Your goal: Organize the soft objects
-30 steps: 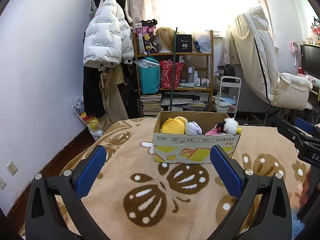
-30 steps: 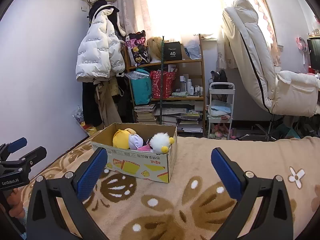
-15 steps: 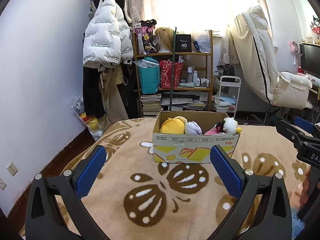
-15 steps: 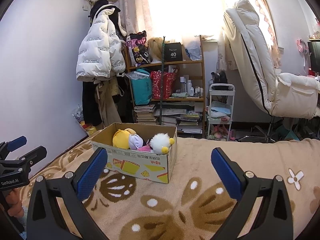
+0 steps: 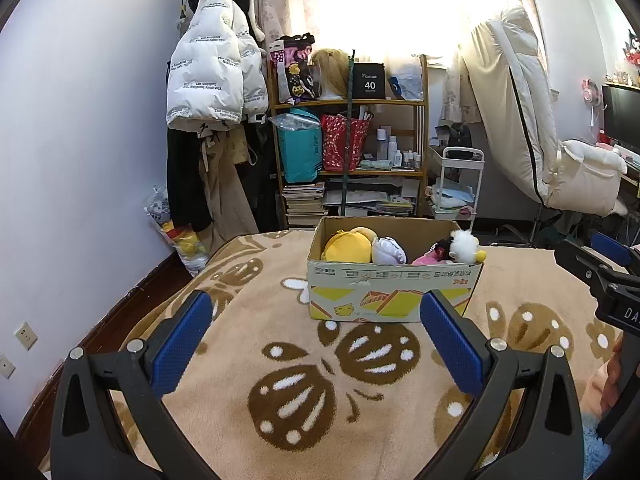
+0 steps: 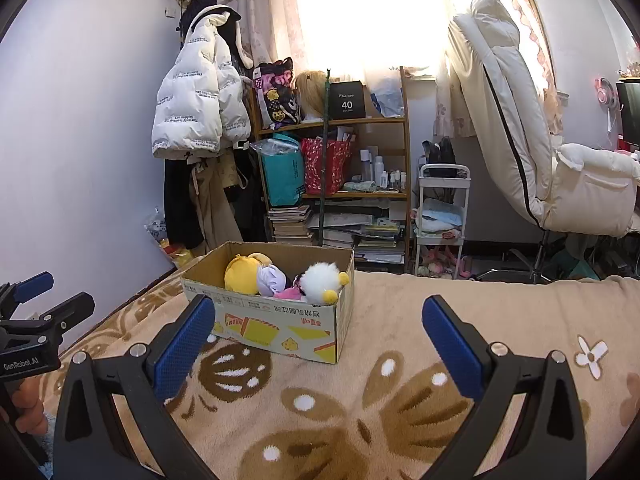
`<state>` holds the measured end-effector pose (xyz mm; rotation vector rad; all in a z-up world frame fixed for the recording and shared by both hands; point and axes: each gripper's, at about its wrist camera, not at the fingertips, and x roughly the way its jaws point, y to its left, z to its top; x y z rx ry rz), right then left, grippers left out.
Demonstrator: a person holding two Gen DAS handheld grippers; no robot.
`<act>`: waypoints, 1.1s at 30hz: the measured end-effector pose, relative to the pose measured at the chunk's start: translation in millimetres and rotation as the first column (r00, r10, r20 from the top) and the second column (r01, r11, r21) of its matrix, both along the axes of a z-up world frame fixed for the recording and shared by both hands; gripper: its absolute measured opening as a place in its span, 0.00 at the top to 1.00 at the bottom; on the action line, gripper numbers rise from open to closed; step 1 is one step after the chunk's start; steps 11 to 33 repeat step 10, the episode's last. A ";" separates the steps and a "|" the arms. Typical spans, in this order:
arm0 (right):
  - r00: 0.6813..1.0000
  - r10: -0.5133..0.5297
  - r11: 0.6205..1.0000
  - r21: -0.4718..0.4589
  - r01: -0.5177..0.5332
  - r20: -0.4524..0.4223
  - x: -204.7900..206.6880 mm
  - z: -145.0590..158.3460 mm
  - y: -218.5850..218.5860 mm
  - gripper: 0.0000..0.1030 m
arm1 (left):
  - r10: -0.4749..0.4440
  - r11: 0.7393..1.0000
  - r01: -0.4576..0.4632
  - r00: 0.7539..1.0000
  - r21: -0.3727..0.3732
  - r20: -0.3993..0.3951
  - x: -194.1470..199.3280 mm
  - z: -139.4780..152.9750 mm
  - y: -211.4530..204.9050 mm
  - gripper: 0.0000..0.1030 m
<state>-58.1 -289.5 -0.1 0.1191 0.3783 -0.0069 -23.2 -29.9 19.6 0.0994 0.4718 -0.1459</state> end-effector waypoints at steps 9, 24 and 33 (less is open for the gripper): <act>1.000 0.003 1.000 -0.002 -0.003 0.000 0.2 -0.8 -2.3 0.00 | 0.003 1.000 -0.003 1.000 0.000 -0.004 1.5 -0.9 0.5 0.01; 1.000 0.002 1.000 -0.002 -0.002 -0.001 0.7 0.2 -1.4 0.00 | 0.003 1.000 -0.003 1.000 0.000 -0.004 1.6 -1.2 0.8 0.01; 1.000 0.002 1.000 -0.002 -0.002 -0.001 0.7 0.2 -1.4 0.00 | 0.003 1.000 -0.003 1.000 0.000 -0.004 1.6 -1.2 0.8 0.01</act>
